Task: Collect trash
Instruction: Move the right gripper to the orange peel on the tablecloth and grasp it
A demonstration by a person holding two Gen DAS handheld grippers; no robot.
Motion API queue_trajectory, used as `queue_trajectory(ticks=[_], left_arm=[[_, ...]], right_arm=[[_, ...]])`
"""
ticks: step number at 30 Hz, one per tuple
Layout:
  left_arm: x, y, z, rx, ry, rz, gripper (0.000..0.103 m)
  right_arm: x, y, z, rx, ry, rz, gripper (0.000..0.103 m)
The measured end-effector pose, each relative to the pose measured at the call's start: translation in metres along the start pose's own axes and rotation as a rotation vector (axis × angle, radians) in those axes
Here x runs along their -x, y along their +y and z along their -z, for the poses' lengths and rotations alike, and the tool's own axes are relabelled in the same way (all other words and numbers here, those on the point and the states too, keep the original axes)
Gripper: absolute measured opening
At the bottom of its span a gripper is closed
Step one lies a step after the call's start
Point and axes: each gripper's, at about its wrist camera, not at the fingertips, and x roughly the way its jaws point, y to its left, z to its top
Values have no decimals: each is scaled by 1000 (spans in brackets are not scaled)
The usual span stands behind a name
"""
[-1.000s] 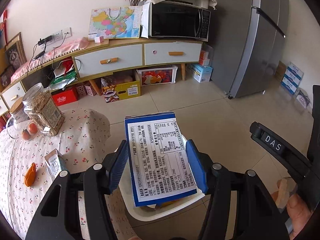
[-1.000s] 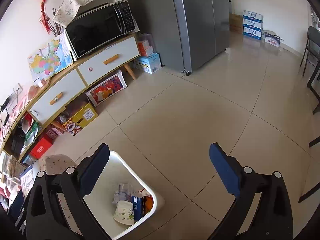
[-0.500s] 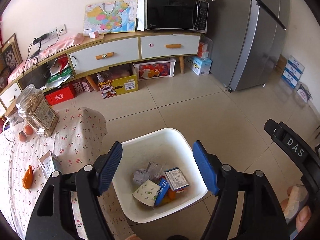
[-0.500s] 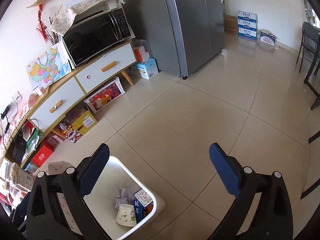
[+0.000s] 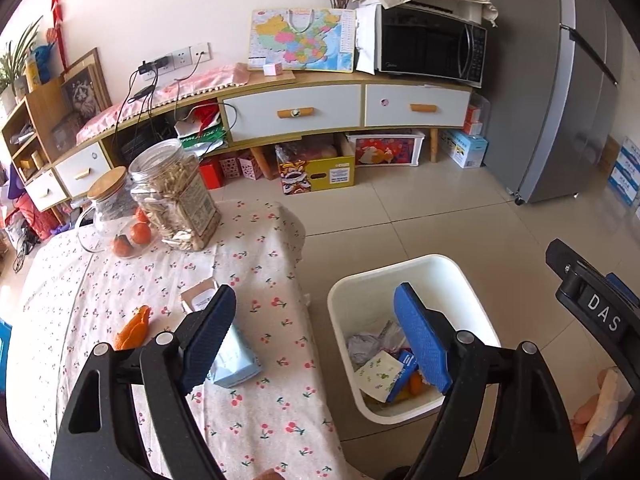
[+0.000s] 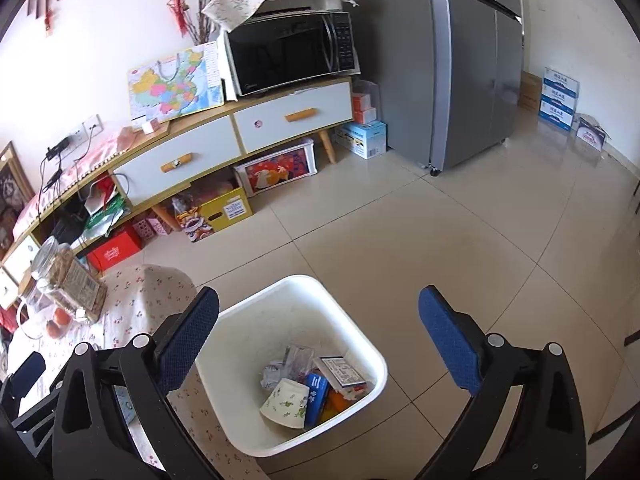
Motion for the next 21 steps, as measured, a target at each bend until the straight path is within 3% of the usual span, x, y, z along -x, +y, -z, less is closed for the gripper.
queue_trajectory(ticks=[21], left_arm=[[-2, 158, 44, 201, 62, -128, 81]], right_arm=[[10, 155, 56, 306, 59, -136, 96]])
